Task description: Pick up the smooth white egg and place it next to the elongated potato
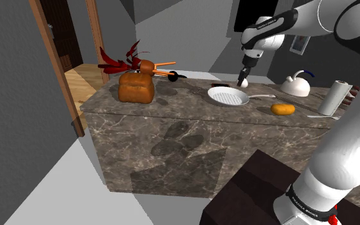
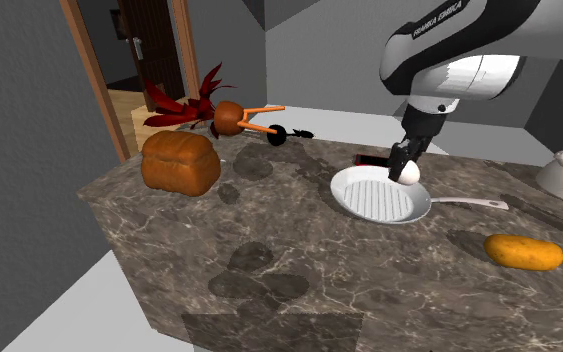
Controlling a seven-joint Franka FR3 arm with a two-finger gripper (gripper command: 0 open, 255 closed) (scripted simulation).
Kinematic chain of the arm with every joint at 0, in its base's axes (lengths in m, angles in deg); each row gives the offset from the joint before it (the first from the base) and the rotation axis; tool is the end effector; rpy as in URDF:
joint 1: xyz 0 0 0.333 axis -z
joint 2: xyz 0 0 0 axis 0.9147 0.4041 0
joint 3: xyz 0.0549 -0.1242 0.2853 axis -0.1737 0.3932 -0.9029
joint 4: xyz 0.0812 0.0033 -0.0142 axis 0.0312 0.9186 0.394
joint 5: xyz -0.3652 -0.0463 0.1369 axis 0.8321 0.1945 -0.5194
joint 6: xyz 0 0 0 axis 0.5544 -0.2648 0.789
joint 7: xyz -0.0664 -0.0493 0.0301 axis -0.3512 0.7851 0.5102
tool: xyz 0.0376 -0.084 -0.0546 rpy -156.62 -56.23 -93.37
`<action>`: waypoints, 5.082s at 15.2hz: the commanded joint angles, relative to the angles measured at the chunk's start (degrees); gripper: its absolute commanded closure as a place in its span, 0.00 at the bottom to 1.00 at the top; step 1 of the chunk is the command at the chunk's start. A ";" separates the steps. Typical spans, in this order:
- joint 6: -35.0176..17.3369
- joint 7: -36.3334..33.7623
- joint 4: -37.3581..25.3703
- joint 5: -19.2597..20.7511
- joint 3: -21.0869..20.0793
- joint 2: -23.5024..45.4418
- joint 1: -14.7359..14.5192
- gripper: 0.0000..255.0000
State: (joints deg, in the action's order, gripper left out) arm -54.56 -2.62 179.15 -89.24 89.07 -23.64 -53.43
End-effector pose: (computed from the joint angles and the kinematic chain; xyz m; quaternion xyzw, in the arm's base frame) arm 0.4714 -0.3284 0.4657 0.9929 0.1030 0.0576 0.0175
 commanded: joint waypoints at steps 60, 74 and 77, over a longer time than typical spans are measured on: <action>-5.65 51.31 -7.15 -21.19 13.25 22.51 27.69 1.00; -0.43 49.17 -9.15 -17.67 15.20 18.44 26.68 0.00; -0.43 49.17 -9.15 -17.67 15.20 18.44 26.68 0.00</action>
State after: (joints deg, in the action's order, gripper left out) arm -55.01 46.55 170.01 -106.91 104.27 -5.21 -26.76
